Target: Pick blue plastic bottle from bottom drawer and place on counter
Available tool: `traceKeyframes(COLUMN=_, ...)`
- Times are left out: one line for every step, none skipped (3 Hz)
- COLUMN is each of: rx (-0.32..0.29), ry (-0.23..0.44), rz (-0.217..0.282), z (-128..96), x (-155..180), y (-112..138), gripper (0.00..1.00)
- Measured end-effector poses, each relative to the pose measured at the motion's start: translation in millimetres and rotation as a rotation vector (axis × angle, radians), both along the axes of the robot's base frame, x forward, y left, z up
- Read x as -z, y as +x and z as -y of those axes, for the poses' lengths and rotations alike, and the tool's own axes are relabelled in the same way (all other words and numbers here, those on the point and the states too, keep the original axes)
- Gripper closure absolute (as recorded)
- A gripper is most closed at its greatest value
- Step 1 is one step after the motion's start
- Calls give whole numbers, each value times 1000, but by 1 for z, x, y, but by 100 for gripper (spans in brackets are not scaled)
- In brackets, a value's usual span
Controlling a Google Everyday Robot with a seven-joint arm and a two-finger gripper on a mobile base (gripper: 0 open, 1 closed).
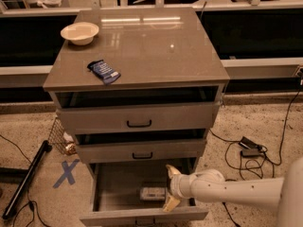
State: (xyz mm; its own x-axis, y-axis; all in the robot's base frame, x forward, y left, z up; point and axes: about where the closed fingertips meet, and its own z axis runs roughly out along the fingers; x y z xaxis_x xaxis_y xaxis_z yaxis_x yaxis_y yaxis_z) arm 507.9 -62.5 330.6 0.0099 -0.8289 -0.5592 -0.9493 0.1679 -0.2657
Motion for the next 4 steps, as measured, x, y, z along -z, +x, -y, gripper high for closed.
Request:
traceKeyframes(rx=9, ry=-16, rz=7, z=19, x=0, y=-2, gripper=0)
traceKeyframes(rx=-19, ry=-1, rz=-3, z=-2, x=14, y=5, gripper=0)
traceKeyframes(rx=-26, ry=41, rz=5, z=-23, x=48, y=21, gripper=0)
traceKeyframes(rx=-11, ry=81, rz=-5, z=-32, x=74, y=37, gripper=0)
